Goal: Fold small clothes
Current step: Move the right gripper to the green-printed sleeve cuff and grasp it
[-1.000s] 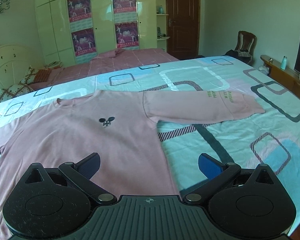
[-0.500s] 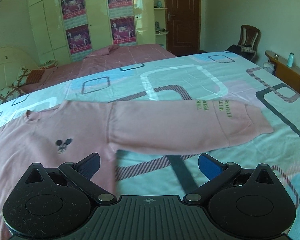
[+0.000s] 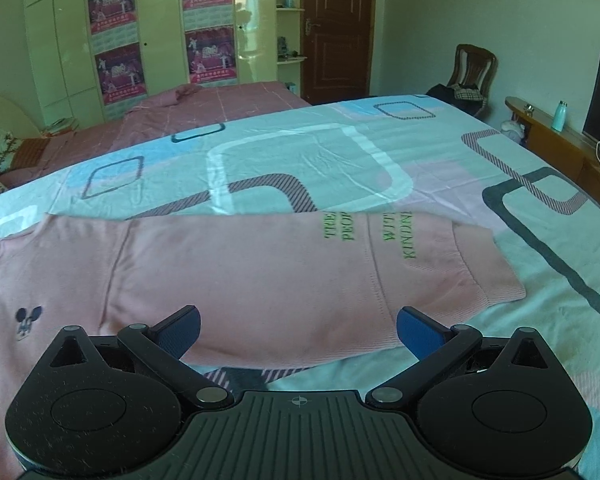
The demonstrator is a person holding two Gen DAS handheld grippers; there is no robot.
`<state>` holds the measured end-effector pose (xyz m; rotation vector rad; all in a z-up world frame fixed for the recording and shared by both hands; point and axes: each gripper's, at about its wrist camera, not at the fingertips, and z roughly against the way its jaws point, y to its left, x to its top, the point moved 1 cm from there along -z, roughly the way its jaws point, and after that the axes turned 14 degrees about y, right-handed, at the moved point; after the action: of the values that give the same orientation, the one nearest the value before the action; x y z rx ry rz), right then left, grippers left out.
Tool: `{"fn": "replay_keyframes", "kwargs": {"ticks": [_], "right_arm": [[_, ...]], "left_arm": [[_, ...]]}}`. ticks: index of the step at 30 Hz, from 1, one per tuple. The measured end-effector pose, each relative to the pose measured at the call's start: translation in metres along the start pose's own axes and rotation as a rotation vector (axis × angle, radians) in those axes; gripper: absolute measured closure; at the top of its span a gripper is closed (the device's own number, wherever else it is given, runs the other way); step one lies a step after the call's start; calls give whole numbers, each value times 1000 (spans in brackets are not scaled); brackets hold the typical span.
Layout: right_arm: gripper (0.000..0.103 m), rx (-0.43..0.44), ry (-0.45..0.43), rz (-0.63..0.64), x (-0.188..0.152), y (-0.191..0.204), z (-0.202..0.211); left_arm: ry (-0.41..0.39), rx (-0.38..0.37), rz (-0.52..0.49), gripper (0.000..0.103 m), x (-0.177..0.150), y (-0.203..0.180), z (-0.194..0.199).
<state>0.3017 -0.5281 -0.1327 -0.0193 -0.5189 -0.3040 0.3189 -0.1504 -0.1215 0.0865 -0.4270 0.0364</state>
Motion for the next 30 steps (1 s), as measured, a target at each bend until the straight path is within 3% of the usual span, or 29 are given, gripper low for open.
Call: {"fn": "replay_keyframes", "kwargs": {"ticks": [11, 19, 21, 25, 26, 27, 28, 30], "right_arm": [[0, -93, 37, -34, 7, -39, -41], [3, -82, 56, -249, 1, -101, -60], [33, -89, 34, -290, 2, -112, -59], [52, -50, -2, -381, 12, -133, -60], [66, -45, -10, -397, 14, -136, -61], [87, -32, -16, -408, 15, -138, -62], [95, -18, -14, -424, 16, -141, -64], [95, 5, -27, -442, 18, -144, -64]], "left_arm": [[-12, 20, -29, 1, 11, -13, -8], [-26, 43, -62, 1, 11, -11, -10], [-29, 42, -65, 1, 11, -10, -9], [-30, 40, -73, 3, 9, -8, -7], [-31, 39, -76, 4, 8, -7, -7], [-30, 35, -81, 5, 8, -6, -6], [-28, 30, -86, 5, 8, -6, -6], [-18, 27, -93, 8, 8, -3, -8]]}}
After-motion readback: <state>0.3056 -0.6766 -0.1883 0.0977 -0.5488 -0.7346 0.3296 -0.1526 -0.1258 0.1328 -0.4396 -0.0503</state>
